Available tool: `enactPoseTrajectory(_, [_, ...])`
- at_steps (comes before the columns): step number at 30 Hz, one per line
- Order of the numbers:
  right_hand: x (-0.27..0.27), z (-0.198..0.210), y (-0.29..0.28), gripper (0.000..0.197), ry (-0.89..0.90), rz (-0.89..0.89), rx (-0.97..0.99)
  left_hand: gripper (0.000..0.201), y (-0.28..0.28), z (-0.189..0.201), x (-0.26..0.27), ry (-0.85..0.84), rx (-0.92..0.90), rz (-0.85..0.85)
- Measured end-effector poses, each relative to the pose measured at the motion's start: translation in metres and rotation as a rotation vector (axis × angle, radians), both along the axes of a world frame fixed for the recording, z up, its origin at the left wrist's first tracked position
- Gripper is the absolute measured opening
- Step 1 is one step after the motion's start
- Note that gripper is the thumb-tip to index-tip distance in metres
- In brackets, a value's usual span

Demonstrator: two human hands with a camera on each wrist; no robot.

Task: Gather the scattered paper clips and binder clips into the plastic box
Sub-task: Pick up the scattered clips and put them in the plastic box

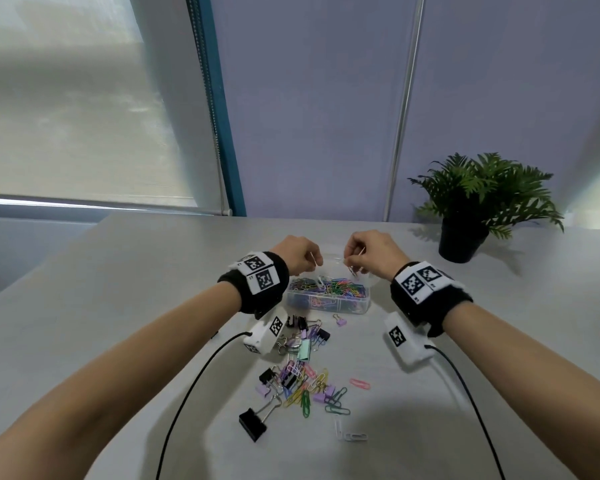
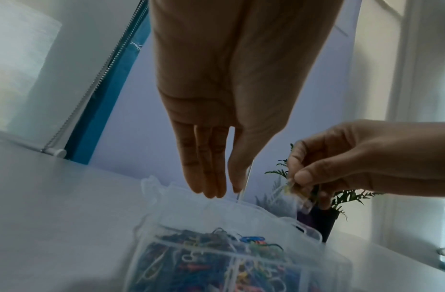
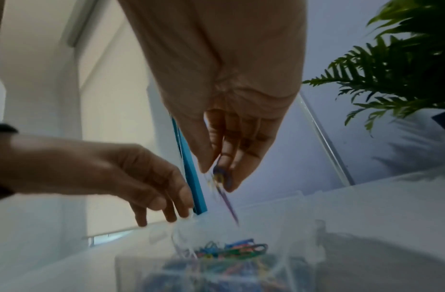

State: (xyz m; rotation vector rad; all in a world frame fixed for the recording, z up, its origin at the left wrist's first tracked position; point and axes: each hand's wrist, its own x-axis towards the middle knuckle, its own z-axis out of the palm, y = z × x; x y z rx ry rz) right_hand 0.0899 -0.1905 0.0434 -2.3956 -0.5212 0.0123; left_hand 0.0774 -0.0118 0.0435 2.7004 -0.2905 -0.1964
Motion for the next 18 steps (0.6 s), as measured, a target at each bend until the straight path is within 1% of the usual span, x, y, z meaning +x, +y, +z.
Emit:
enactPoseTrajectory(3, [-0.006, -0.008, 0.002, 0.002, -0.060, 0.027, -0.193, 0.023, 0.003, -0.004, -0.010, -0.057, 0.069, -0.048])
enactPoseTrajectory(5, [-0.022, -0.009, 0.001, 0.004, -0.129, 0.104, -0.273, 0.018, 0.004, -0.005, -0.025, -0.097, 0.107, -0.128])
enactPoseTrajectory(7, [-0.045, -0.010, 0.000, 0.006, -0.160, 0.284, -0.323, 0.015, 0.005, -0.007, -0.049, -0.084, 0.152, -0.233])
enactPoseTrajectory(9, [-0.067, -0.015, -0.003, 0.005, -0.065, 0.463, -0.409, 0.015, 0.004, -0.011, -0.075, 0.009, 0.176, -0.338])
enactPoseTrajectory(10, [-0.077, -0.020, -0.006, 0.009, 0.008, 0.507, -0.478, 0.016, 0.003, -0.015, -0.088, 0.057, 0.190, -0.383])
enactPoseTrajectory(12, [-0.093, -0.029, -0.014, 0.027, 0.134, 0.509, -0.636, 0.018, 0.001, -0.023, -0.110, 0.098, 0.241, -0.443])
enactPoseTrajectory(13, [-0.098, -0.034, -0.017, 0.036, 0.166, 0.499, -0.689, 0.022, -0.001, -0.028, -0.118, 0.098, 0.275, -0.457])
enactPoseTrajectory(15, [-0.108, -0.038, -0.019, 0.049, 0.187, 0.479, -0.710, 0.032, -0.006, -0.035, -0.128, 0.081, 0.346, -0.449])
enactPoseTrajectory(18, [-0.125, -0.040, -0.012, 0.063, 0.205, 0.458, -0.664, 0.042, -0.014, -0.040, -0.130, 0.091, 0.396, -0.397])
